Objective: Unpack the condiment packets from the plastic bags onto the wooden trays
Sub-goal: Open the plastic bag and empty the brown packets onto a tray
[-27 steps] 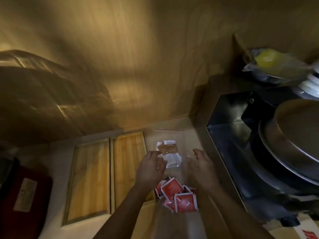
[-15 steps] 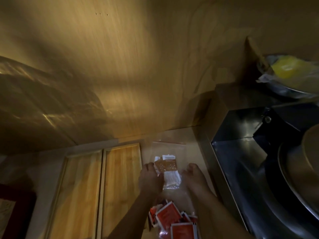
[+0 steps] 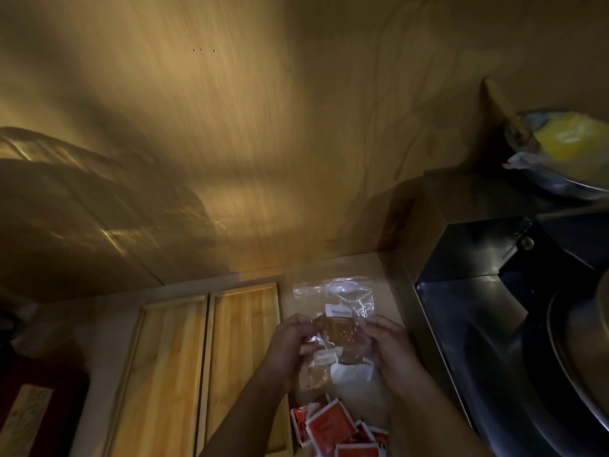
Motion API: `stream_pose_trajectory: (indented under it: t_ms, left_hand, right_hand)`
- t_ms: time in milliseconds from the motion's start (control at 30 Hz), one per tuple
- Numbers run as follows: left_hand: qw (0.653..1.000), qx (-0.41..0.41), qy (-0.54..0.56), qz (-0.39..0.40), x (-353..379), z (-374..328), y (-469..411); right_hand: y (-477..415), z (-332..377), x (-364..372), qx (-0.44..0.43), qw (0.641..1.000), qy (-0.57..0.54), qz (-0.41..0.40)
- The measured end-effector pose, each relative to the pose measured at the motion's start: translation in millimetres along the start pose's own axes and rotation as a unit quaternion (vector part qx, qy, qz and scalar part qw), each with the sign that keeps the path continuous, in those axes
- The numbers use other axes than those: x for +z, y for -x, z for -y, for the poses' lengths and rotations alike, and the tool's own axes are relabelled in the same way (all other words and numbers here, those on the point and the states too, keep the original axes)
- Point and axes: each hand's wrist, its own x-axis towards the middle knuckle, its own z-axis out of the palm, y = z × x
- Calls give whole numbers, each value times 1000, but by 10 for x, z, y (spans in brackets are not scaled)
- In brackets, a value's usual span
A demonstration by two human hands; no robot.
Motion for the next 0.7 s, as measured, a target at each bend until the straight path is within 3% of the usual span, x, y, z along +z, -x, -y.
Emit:
stream_pose_trajectory:
  t_ms: [233, 500, 700]
  left_hand:
    - [997, 67, 11, 38, -167, -362, 433]
    - [960, 268, -32, -76, -275, -679, 893]
    - [931, 354, -51, -75, -366, -846, 1192]
  right_hand:
    - [365, 238, 128, -36, 992, 21, 115]
    - [661, 330, 437, -93, 987, 98, 83]
    - [888, 550, 598, -186, 971, 111, 105]
